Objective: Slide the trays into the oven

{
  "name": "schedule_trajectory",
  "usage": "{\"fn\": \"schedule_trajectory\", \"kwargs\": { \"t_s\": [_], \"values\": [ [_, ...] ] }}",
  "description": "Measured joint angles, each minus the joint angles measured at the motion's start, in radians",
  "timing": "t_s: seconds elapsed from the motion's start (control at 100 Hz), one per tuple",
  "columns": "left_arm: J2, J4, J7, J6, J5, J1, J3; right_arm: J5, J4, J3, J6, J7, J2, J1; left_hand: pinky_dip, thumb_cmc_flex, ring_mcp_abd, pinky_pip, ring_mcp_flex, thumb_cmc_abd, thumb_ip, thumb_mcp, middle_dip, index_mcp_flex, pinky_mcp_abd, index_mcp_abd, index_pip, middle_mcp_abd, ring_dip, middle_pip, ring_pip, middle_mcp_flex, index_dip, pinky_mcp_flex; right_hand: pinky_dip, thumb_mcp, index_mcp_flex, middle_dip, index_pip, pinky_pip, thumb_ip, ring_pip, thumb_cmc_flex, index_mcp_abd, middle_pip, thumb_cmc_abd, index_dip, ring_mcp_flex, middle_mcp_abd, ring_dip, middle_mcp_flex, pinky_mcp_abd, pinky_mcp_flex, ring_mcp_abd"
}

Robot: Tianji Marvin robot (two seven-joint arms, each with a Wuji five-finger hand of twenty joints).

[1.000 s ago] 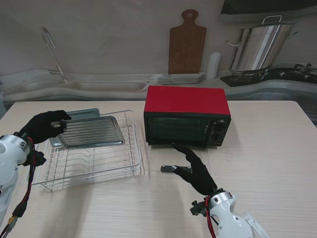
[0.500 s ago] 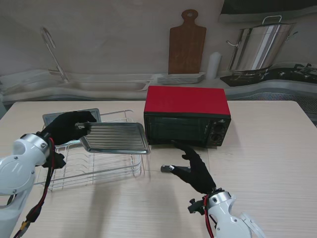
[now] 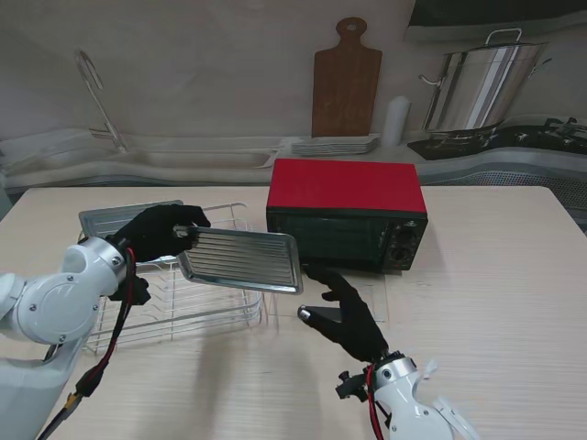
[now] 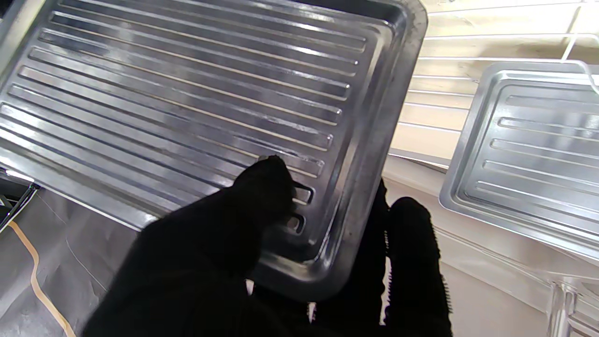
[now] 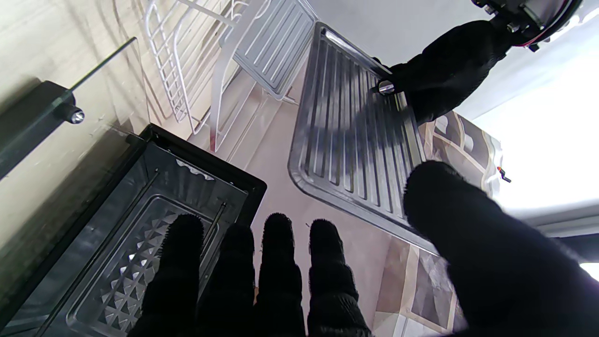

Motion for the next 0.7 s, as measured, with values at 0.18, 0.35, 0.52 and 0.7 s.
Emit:
{"fn": "schedule_trajectory", "kwargs": {
  "t_s": [0.18, 0.35, 0.52, 0.7],
  "values": [
    [0.003, 0.011, -0.014, -0.004, -0.011, -0.021, 0.026, -0.004, 0.017, -0.034, 0.006, -0.062, -0.014, 0.024, 0.007, 0.000, 0.000, 0.000, 0.000, 0.000, 0.000, 0.000, 0.000, 0.000, 0.000, 0.000, 0.000, 0.000, 0.000, 0.000, 0.000, 0.000, 0.000, 0.001, 0.024, 0.013, 0.063, 0.014, 0.027, 0.041, -0.021, 0.036, 0.064, 0.010, 0.016, -0.046, 0.016, 0.049, 0.013, 0.017, 0.068, 0.011, 0.076, 0.022],
    [0.005, 0.018, -0.019, -0.006, -0.024, -0.036, 0.050, 0.004, 0.039, -0.067, 0.011, -0.107, -0.032, 0.054, 0.007, 0.000, 0.000, 0.000, 0.000, 0.000, 0.000, 0.000, 0.000, 0.000, 0.000, 0.000, 0.000, 0.000, 0.000, 0.000, 0.000, 0.000, 0.000, 0.001, 0.046, 0.074, 0.120, 0.026, 0.059, 0.068, -0.030, 0.065, 0.104, 0.012, 0.031, -0.088, 0.028, 0.121, 0.032, 0.031, 0.127, 0.025, 0.149, 0.045],
    [0.006, 0.020, -0.031, -0.013, -0.035, -0.048, 0.071, 0.023, 0.048, -0.091, 0.027, -0.127, -0.045, 0.078, 0.007, 0.000, 0.000, 0.000, 0.000, 0.000, 0.000, 0.000, 0.000, 0.000, 0.000, 0.000, 0.000, 0.000, 0.000, 0.000, 0.000, 0.000, 0.000, 0.001, 0.061, 0.144, 0.203, 0.030, 0.071, 0.093, -0.044, 0.083, 0.160, 0.009, 0.040, -0.140, 0.046, 0.224, 0.044, 0.041, 0.230, 0.039, 0.248, 0.067],
    [0.007, 0.020, -0.039, -0.022, -0.038, -0.055, 0.085, 0.086, 0.051, -0.101, 0.014, -0.128, -0.054, 0.090, 0.007, 0.000, 0.000, 0.001, 0.000, 0.000, 0.000, 0.000, 0.000, 0.000, 0.000, 0.000, 0.000, 0.000, 0.000, 0.000, 0.000, 0.000, 0.000, 0.002, 0.061, 0.211, 0.368, 0.030, 0.111, 0.106, -0.077, 0.095, 0.321, -0.008, 0.027, -0.174, 0.079, 0.395, 0.053, 0.043, 0.396, 0.070, 0.399, 0.103]
  ]
}}
